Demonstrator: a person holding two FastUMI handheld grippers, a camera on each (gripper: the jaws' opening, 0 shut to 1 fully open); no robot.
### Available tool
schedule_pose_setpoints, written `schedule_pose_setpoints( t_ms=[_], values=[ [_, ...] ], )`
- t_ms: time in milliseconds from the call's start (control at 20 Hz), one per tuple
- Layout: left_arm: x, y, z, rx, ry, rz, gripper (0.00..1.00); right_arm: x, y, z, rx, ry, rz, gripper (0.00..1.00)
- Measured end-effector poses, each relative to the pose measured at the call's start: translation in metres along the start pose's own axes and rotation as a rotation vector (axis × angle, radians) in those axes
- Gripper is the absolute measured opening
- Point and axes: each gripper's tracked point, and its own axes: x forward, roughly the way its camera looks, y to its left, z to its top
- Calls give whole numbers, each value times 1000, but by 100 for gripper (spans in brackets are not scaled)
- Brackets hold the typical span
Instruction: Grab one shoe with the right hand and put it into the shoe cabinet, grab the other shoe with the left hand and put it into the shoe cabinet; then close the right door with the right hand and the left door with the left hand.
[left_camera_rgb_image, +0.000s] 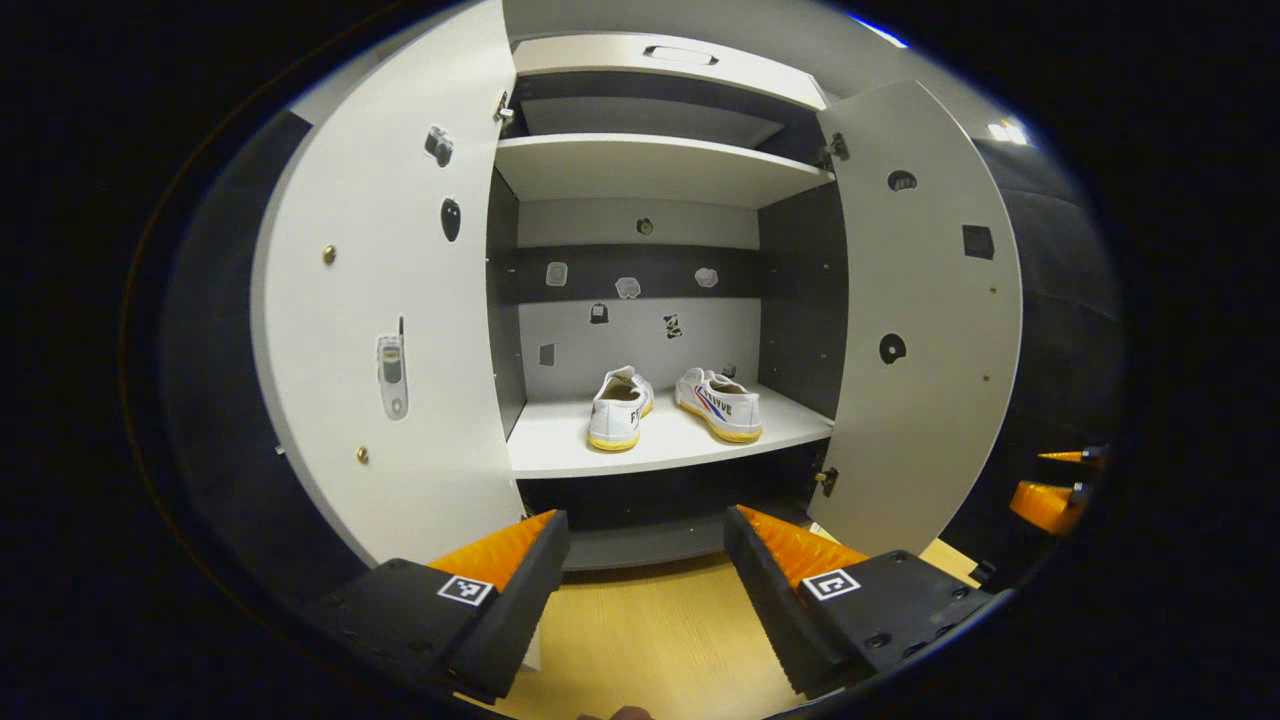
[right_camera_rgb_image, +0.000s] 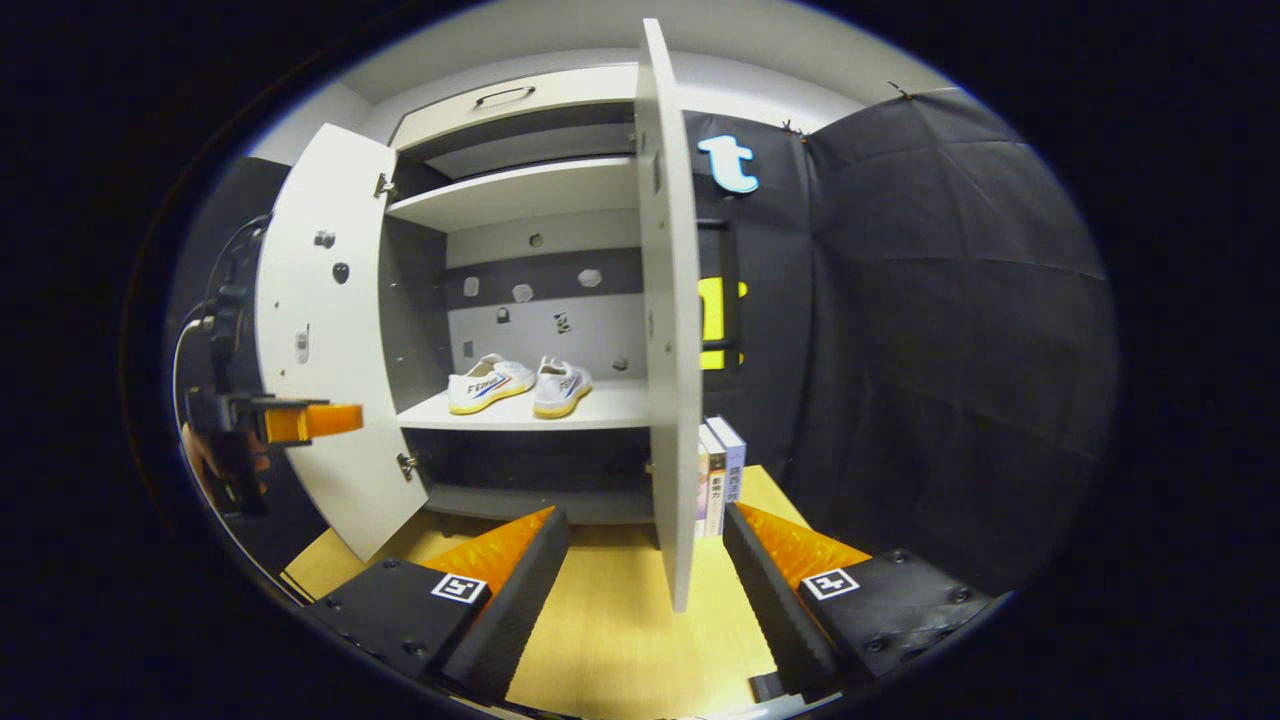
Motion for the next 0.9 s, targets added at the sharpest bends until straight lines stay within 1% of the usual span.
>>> schedule_pose_setpoints(
  t_ms=[100, 200, 350, 400, 450, 600, 800, 900],
  values=[
    [-5, 1, -14, -14, -2, 2, 96, -3, -20, 12, -1, -11, -29, 98],
    [-10, -2, -25, -33, 17, -4, 97, -4, -49, 26, 2, -25, -82, 98],
    [-17, -10, -22, -44, -5, -23, 99, 2, -89, 50, 43, -84, -157, 98],
    [-20, -13, -23, -45, -7, -27, 98, 7, -102, 48, 48, -75, -182, 94],
    [-22, -15, -23, -48, -6, -27, 98, 14, -112, 51, 54, -73, -195, 98],
    [-27, -24, -22, -61, -11, -35, 99, 39, -124, 76, 71, -103, -196, 98],
    [-34, -19, -24, -14, -10, 21, 98, 82, -128, 106, 51, -121, -164, 98],
    [-37, -18, -28, -16, -3, 40, 99, 100, -129, 119, 50, -137, -147, 98]
  ],
)
